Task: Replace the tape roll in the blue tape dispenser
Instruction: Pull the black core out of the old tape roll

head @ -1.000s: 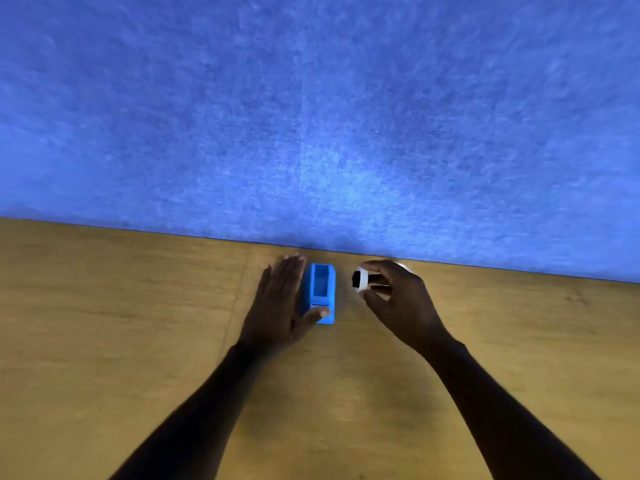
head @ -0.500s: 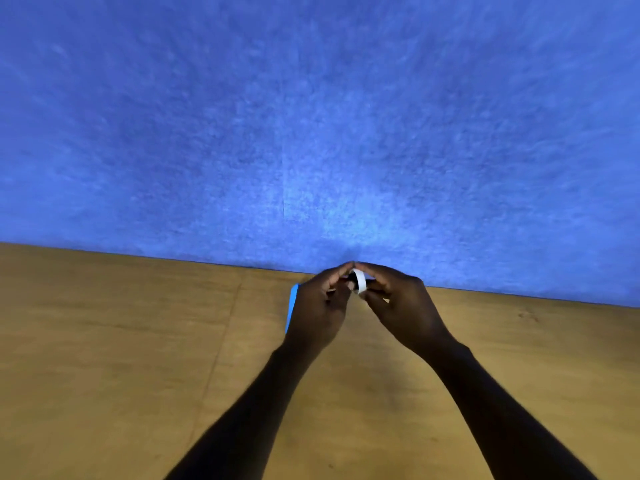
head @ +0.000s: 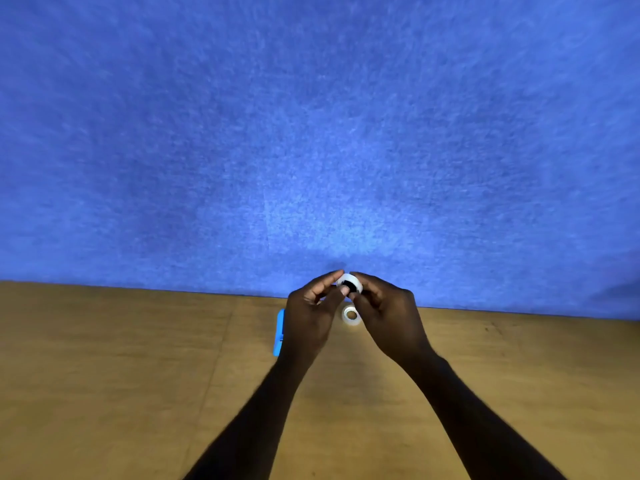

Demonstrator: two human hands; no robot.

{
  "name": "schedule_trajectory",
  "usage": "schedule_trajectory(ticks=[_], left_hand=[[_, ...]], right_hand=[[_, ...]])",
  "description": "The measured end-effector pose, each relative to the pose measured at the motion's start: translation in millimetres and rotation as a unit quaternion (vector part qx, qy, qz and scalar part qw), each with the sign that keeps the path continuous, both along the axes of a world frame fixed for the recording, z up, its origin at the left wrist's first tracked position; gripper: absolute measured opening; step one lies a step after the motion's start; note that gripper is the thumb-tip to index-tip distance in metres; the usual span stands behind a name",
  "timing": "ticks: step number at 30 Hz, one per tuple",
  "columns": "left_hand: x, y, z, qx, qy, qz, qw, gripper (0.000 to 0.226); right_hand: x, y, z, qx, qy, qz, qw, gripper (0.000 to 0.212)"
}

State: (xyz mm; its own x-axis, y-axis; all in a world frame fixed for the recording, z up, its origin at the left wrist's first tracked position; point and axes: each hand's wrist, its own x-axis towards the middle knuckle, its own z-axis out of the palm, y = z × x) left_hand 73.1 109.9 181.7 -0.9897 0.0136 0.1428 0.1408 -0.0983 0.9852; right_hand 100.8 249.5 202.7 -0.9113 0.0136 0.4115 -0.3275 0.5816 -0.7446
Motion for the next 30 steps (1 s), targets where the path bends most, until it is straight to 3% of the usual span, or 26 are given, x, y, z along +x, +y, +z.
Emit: schedule_trajectory(ticks=[6,30], left_hand=[[3,4,24,0.03,0.007,-0.032,0.999,0.024],[19,40,40,0.048,0.012,0.01,0.999,0.027]], right_hand=[[5,8,23,0.006,0.017,-0.005,1.0,0.026],[11,28,42,0.006,0.012,-0.028,1.0,0.019]])
